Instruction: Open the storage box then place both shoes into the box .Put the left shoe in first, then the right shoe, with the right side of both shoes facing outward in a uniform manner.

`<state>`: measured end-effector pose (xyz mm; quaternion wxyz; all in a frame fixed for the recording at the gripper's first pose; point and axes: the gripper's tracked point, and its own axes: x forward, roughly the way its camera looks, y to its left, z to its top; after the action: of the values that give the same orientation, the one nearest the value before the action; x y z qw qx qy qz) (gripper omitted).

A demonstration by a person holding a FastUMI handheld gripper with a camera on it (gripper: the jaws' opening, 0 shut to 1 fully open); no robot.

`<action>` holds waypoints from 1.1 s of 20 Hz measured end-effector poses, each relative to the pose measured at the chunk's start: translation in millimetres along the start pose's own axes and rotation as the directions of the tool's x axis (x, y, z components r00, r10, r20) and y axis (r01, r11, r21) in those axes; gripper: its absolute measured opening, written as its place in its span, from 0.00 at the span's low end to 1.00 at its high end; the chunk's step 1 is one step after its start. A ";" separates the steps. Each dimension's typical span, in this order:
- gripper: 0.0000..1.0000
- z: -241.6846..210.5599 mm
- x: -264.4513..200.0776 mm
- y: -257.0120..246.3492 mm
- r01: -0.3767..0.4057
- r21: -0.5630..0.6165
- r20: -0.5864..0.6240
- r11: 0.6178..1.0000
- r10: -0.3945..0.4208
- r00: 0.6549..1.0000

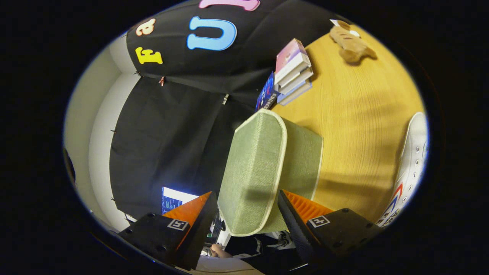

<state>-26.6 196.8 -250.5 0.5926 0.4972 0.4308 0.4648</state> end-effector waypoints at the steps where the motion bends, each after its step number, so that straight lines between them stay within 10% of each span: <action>1: 0.97 -4.7 5.0 -4.3 -0.015 0.028 -0.018 0.999 0.015 1.000; 12: 0.95 -20.1 36.9 -3.4 -0.205 0.222 -0.054 0.953 0.222 0.974; 17: 0.55 -25.9 33.4 -9.3 -0.185 0.251 -0.039 0.950 0.201 0.979; 20: 0.14 -11.2 29.3 -3.7 -0.193 0.180 0.040 0.964 0.189 0.981; 22: 0.08 -10.8 29.2 1.5 -0.188 0.153 0.059 0.970 0.180 0.982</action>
<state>-31.6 227.5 -251.9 0.5151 0.5906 0.4050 0.4709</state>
